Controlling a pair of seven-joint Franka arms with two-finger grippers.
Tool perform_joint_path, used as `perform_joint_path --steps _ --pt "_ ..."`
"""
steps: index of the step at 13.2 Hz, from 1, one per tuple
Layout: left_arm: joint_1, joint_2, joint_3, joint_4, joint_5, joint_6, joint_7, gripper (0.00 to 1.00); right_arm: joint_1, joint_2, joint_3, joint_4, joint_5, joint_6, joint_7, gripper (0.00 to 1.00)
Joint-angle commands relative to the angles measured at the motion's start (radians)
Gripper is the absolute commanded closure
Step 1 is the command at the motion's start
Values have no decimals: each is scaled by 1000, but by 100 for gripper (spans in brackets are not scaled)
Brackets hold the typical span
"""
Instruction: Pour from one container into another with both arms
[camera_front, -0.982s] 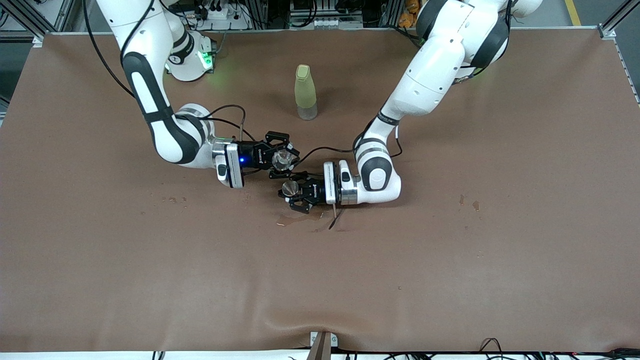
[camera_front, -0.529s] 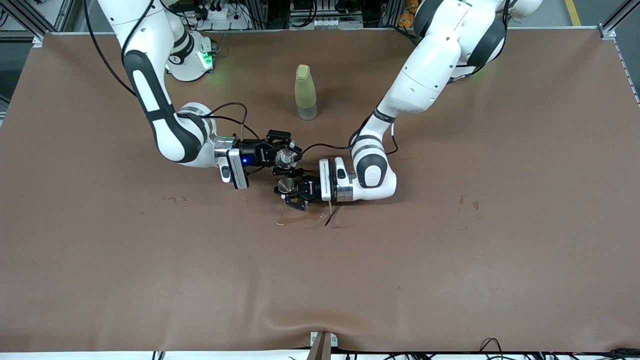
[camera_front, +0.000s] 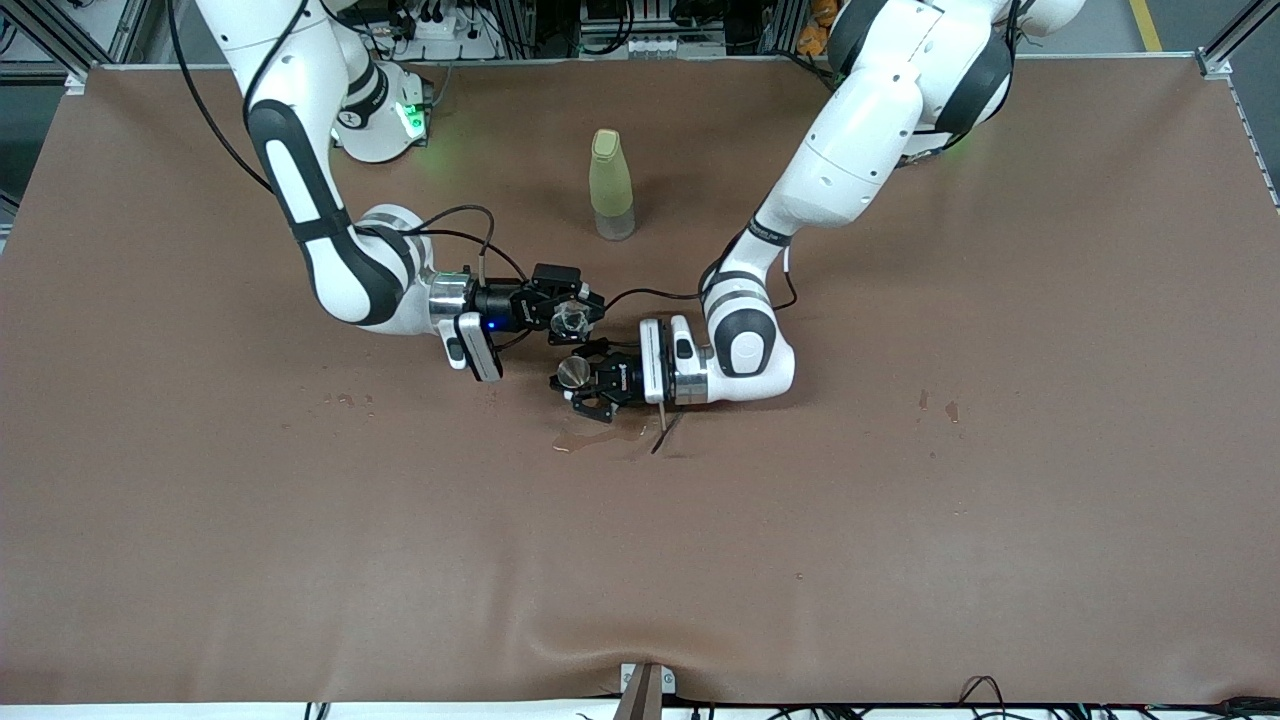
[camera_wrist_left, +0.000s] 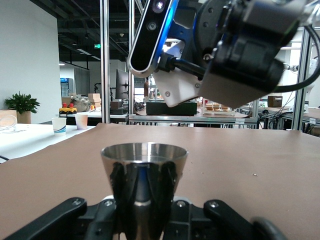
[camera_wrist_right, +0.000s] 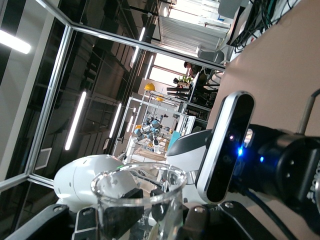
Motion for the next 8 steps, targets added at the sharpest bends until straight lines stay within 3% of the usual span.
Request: perform_joint_path --steps 1,8 --pt "-3 -14 0 -4 -25 13 12 100 5 -35 0 -17 12 6 88 100" --pt "-6 -14 0 -4 -24 13 18 100 5 -35 0 -14 12 12 194 100"
